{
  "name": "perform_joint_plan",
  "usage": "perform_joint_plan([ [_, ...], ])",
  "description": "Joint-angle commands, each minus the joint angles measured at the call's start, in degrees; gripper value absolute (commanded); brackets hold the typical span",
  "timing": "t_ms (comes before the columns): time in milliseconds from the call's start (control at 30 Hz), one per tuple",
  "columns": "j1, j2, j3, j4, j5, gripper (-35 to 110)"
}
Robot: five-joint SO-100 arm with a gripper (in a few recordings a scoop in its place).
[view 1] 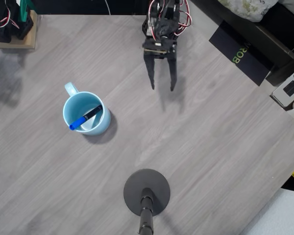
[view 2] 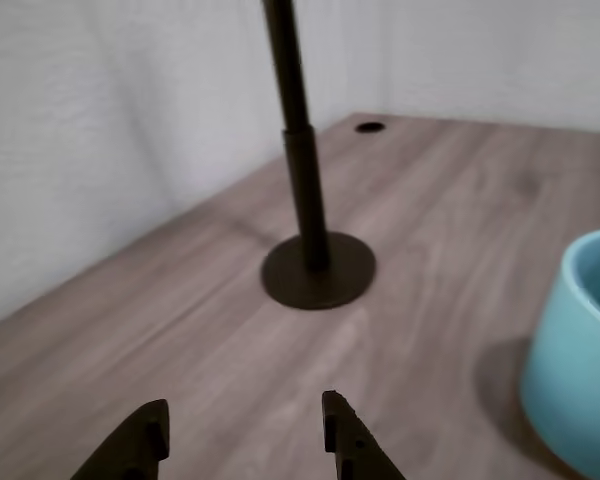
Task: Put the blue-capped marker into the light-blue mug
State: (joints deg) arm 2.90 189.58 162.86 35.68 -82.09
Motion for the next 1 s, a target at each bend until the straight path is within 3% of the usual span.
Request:
perform_joint_plan([
  [0, -3.52, 1.58, 3.34, -5.19, 0.00, 20],
  [233, -7.03, 1.67, 14.15, -18.28, -0.09, 11],
  [400, -9.23, 1.67, 15.12, -13.27, 5.19, 0],
  [500, -10.55, 1.67, 15.21, -10.20, 13.36, 0],
  [733, -13.45, 1.67, 15.29, -9.14, 15.73, 0],
  [833, -13.27, 1.67, 15.29, -6.86, 25.93, 0],
  [967, -12.92, 1.67, 15.38, -5.54, 47.37, 0],
])
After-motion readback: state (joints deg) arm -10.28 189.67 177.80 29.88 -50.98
